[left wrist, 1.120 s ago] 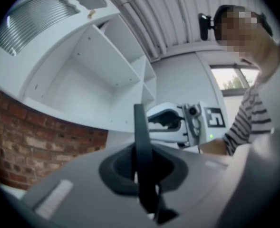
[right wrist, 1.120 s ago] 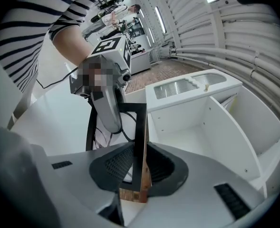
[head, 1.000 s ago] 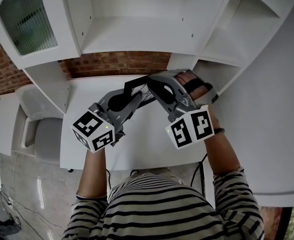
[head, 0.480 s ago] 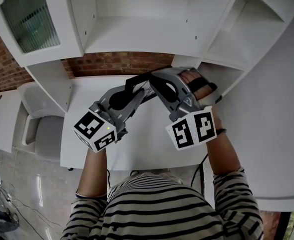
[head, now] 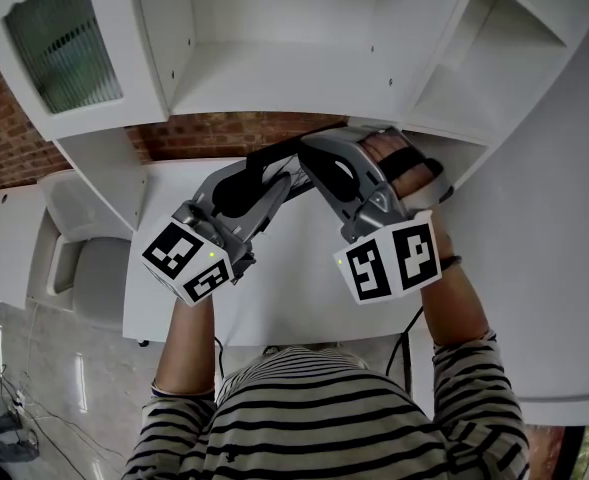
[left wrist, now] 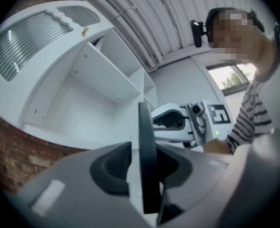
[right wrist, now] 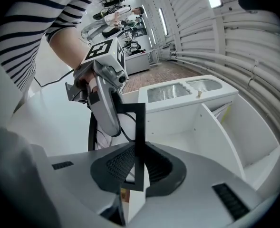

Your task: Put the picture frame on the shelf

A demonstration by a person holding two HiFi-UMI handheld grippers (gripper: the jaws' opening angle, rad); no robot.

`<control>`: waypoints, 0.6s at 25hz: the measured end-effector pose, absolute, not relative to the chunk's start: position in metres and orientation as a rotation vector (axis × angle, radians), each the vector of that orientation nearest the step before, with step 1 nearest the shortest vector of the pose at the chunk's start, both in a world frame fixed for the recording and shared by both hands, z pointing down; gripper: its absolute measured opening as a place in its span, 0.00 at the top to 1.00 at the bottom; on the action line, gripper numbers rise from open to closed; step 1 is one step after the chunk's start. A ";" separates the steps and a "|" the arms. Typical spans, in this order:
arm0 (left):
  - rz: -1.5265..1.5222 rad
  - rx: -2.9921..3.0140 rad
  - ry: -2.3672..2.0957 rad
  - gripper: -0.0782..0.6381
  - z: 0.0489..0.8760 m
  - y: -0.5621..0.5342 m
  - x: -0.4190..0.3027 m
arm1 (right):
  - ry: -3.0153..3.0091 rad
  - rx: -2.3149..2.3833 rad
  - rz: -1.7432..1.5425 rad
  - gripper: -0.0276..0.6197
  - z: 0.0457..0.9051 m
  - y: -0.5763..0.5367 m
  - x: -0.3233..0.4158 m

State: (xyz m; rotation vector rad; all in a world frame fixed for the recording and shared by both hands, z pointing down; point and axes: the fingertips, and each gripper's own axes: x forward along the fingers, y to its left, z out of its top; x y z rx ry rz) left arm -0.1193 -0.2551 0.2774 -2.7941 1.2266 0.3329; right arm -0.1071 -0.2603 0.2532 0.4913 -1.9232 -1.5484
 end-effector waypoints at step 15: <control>0.350 -2.734 1.266 0.61 0.263 -0.247 -0.123 | -1.841 0.512 -1.643 0.86 0.225 -0.256 -0.109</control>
